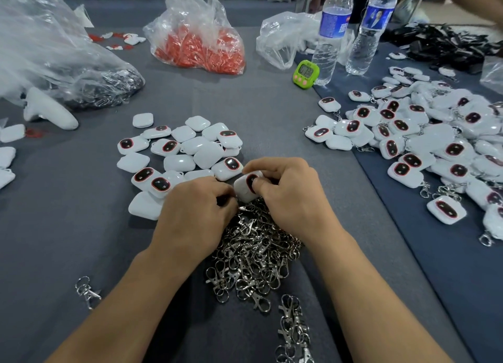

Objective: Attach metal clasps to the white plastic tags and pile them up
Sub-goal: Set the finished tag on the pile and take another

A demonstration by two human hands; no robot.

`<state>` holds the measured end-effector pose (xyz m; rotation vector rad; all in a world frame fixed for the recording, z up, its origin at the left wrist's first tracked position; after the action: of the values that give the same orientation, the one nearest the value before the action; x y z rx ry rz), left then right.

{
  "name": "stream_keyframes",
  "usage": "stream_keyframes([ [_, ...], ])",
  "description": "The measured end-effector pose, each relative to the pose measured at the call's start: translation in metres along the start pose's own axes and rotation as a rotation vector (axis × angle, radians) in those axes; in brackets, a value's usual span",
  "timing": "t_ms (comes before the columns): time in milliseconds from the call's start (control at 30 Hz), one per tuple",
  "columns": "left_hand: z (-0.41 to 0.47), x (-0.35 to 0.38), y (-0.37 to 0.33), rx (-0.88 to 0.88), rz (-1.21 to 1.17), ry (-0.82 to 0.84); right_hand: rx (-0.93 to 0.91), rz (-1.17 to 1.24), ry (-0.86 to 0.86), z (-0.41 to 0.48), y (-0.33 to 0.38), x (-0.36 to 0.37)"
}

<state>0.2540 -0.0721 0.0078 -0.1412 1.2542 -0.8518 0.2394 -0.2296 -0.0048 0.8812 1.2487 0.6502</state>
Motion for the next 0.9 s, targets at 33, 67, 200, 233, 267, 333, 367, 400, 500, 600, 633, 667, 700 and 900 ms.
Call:
stream_keyframes([
  [33, -0.001, 0.000, -0.001, 0.001, 0.020, -0.007, 0.004, 0.012, 0.007, 0.000, 0.000, -0.001],
  [67, -0.001, -0.001, -0.002, 0.002, 0.043, -0.015, 0.005, 0.025, 0.014, 0.000, 0.000, -0.001],
  [200, -0.003, -0.002, -0.001, -0.024, 0.100, -0.039, 0.008, 0.034, 0.025, -0.001, 0.001, -0.001],
  [233, -0.003, -0.003, 0.000, -0.037, 0.100, -0.042, 0.010, 0.032, 0.023, -0.001, 0.001, -0.001],
  [267, -0.003, -0.004, 0.000, -0.053, 0.094, -0.047, 0.013, 0.034, 0.022, -0.002, 0.001, -0.001],
  [333, -0.003, -0.006, 0.003, -0.076, 0.078, -0.060, 0.011, 0.037, 0.020, -0.002, 0.000, 0.001],
  [367, -0.002, -0.007, 0.003, -0.076, 0.070, -0.063, 0.011, 0.035, 0.015, -0.002, 0.000, 0.001],
  [400, -0.002, -0.007, 0.002, -0.075, 0.063, -0.065, 0.015, 0.039, 0.007, -0.003, -0.002, 0.002],
  [500, 0.000, -0.012, 0.006, -0.101, -0.027, -0.102, 0.063, 0.129, -0.015, -0.002, -0.008, 0.002],
  [600, 0.001, -0.011, 0.013, -0.153, -0.233, -0.095, 0.145, 0.360, -0.013, 0.000, -0.014, 0.000],
  [633, 0.002, -0.009, 0.014, -0.171, -0.312, -0.071, 0.179, 0.449, -0.004, 0.000, -0.016, 0.000],
  [667, 0.003, -0.006, 0.016, -0.189, -0.392, -0.055, 0.208, 0.530, 0.005, -0.001, -0.018, 0.000],
  [700, 0.004, -0.006, 0.017, -0.203, -0.463, -0.054, 0.231, 0.602, 0.016, -0.001, -0.018, 0.000],
  [900, 0.006, 0.010, 0.023, -0.317, -0.766, 0.037, 0.278, 0.792, 0.096, -0.004, -0.018, 0.008],
])
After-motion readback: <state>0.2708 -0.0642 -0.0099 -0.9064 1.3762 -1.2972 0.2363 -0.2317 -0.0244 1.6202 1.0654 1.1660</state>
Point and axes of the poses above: each hand's wrist, its own z-axis towards the middle knuckle, its own x-axis out of the palm, y = z × x, the point moved 10 cm from there along z, towards the middle knuckle, and after that the axes turned 1 degree about y, right-handed, at the moved point
